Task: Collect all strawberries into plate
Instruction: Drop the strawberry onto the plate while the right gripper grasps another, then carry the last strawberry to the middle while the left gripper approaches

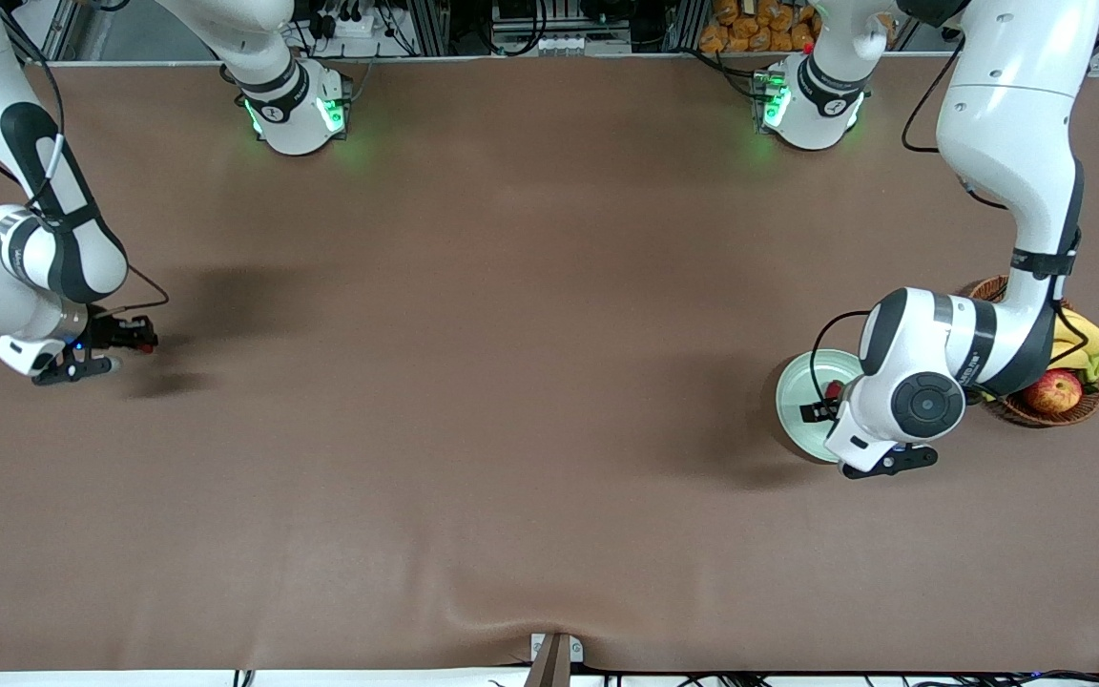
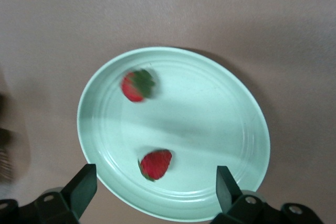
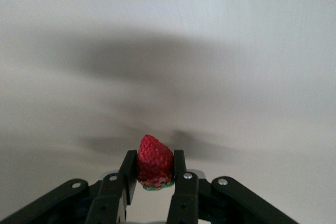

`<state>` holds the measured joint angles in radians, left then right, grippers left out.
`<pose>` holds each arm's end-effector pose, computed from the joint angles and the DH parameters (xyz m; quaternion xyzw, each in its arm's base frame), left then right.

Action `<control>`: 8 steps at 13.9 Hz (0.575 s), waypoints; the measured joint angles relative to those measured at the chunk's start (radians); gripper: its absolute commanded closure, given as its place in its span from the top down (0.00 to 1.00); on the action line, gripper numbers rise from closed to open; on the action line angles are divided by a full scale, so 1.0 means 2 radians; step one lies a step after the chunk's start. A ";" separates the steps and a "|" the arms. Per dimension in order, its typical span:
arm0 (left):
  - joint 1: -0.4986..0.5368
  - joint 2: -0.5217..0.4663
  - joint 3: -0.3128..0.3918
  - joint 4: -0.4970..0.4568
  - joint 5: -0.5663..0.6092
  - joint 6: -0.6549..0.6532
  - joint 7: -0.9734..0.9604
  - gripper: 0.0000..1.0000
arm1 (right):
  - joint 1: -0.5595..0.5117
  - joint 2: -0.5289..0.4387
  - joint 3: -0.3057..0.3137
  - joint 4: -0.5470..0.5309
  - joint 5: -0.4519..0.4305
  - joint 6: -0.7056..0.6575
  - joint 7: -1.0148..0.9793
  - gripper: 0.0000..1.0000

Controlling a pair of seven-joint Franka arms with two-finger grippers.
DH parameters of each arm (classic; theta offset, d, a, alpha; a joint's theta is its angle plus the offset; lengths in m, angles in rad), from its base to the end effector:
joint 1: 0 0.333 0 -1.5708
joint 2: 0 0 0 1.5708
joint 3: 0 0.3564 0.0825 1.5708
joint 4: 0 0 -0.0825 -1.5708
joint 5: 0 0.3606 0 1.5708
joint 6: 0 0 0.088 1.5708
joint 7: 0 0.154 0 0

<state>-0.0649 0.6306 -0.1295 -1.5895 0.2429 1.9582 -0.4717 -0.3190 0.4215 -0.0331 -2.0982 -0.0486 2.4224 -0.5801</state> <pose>0.6552 -0.0918 0.2518 -0.9862 -0.0847 0.0975 0.1038 0.5353 -0.1984 0.2178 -0.9896 -0.1336 0.0533 0.0023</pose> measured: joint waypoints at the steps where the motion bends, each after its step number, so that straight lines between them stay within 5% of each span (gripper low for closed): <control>1: 0.000 -0.004 0.000 0.003 -0.001 0.000 0.000 1.00 | 0.019 0.000 0.007 0.014 0.000 0.001 -0.001 0.00; 8: -0.001 -0.047 -0.018 0.017 -0.026 -0.001 0.000 1.00 | 0.181 -0.012 0.018 0.089 0.001 0.002 0.018 0.00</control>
<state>-0.0660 0.5361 -0.1650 -1.5559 0.1900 1.9572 -0.4718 0.0431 0.3979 0.0026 -1.9200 -0.0473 2.4257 -0.5447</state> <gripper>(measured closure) 0.000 0.674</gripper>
